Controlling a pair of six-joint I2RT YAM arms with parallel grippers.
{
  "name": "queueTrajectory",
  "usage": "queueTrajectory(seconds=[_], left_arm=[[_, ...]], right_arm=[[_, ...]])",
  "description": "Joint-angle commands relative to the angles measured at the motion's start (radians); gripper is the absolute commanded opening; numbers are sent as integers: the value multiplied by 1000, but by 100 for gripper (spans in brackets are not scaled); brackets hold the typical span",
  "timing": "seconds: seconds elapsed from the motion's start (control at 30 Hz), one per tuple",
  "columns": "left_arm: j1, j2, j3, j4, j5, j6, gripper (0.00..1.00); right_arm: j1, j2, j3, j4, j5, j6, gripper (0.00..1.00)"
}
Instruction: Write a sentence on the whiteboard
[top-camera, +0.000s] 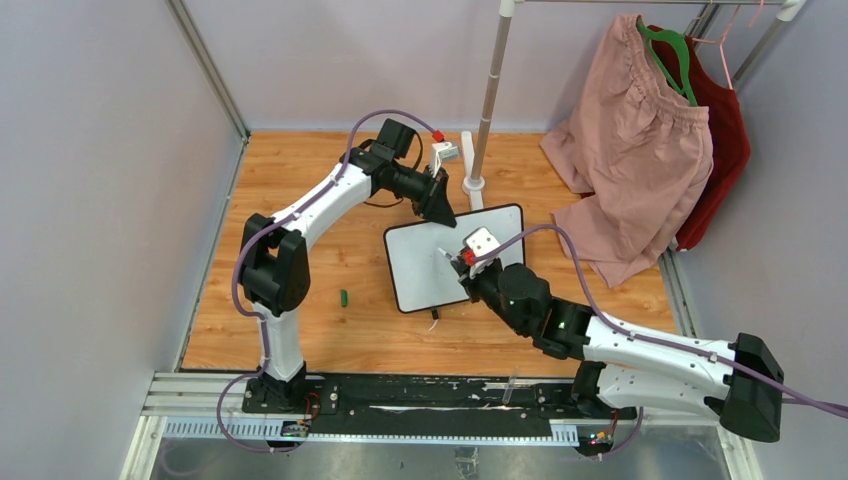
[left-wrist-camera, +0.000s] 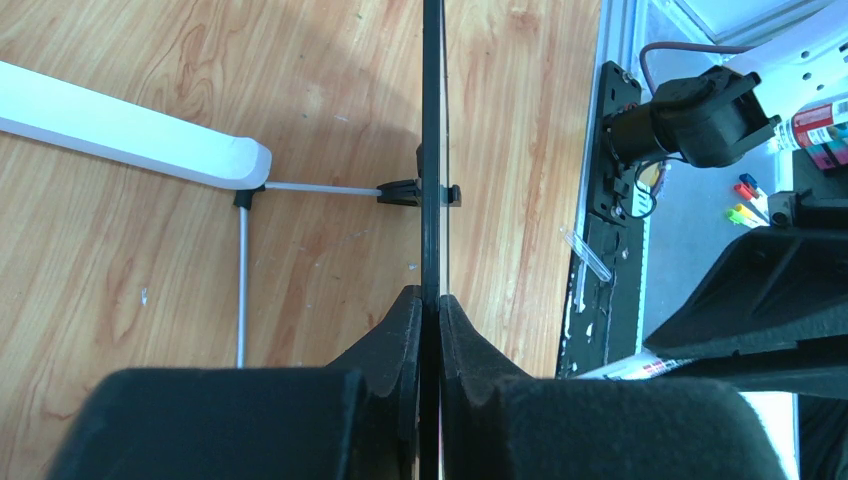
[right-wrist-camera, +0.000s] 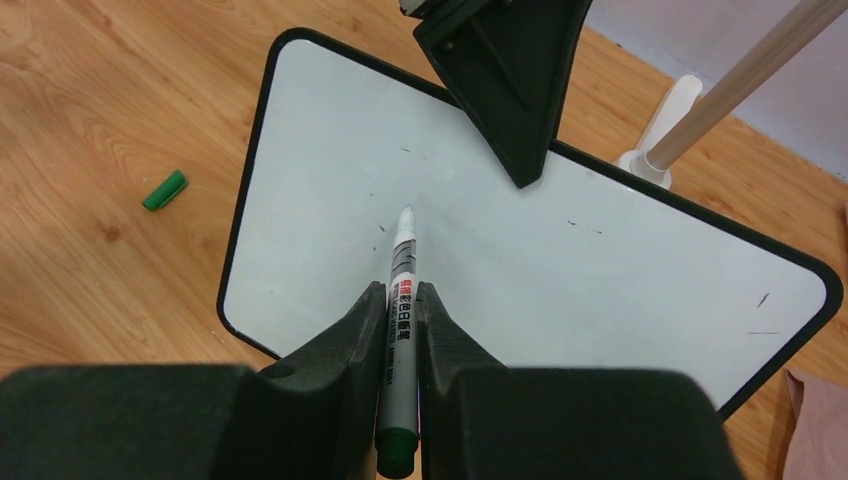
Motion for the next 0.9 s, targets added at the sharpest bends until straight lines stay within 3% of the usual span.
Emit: queueTrajectory(seconds=[0.0,0.87], left_arm=[[-6,4,-10,-7,-6,23,0],[-4,-6,-22,-7,-15,23,0]], right_arm=[[15,-2,30,86,-30,-21,0],[43,194,141,178,-62,-20,0]])
